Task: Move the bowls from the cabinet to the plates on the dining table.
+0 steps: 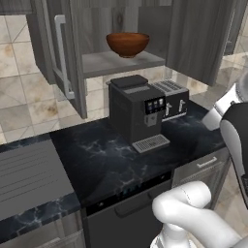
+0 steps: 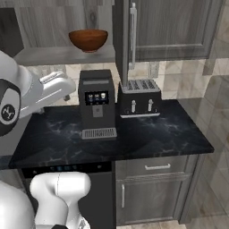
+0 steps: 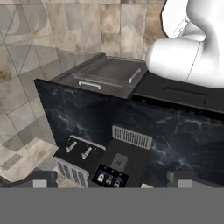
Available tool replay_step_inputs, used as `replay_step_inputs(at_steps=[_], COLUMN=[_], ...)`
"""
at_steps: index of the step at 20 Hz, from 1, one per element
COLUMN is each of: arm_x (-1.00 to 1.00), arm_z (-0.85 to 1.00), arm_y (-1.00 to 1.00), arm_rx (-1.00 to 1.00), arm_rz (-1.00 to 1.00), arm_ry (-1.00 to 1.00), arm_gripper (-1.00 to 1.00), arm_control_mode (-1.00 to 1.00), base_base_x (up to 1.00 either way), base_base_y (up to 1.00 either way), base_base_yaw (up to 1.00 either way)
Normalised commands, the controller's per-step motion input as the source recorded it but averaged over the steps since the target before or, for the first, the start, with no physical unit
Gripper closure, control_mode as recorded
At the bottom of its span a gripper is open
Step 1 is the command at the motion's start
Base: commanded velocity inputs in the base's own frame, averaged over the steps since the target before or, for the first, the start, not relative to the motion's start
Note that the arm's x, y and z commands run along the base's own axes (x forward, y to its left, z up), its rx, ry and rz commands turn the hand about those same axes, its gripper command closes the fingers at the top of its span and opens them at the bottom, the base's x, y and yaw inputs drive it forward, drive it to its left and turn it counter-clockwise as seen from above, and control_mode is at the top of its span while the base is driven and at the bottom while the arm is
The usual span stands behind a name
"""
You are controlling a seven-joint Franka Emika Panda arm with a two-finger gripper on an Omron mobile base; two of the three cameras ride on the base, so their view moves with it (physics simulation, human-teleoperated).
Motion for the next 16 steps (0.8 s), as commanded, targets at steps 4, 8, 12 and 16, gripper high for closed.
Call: replay_step_inputs(at_steps=[4, 8, 12, 16], arm_x=[0.00, 0.03, 0.15, 0.32], arm_z=[0.41, 0.44, 0.25, 0.04], arm_y=[0.00, 0.02, 0.21, 0.32], arm_rx=[0.00, 0.00, 0.00, -0.05], arm_rz=[0.11, 0.06, 0.00, 0.00], arm_ry=[-0.03, 0.00, 0.00, 0.00], arm_gripper=[-1.00, -1.00, -1.00, -1.00], arm_control_mode=[-1.00, -1.00, -1.00, -1.00], base_base_x=[0.00, 0.00, 0.00, 0.00], base_base_y=[0.00, 0.00, 0.00, 0.00], base_base_yaw=[0.00, 0.00, 0.00, 0.00])
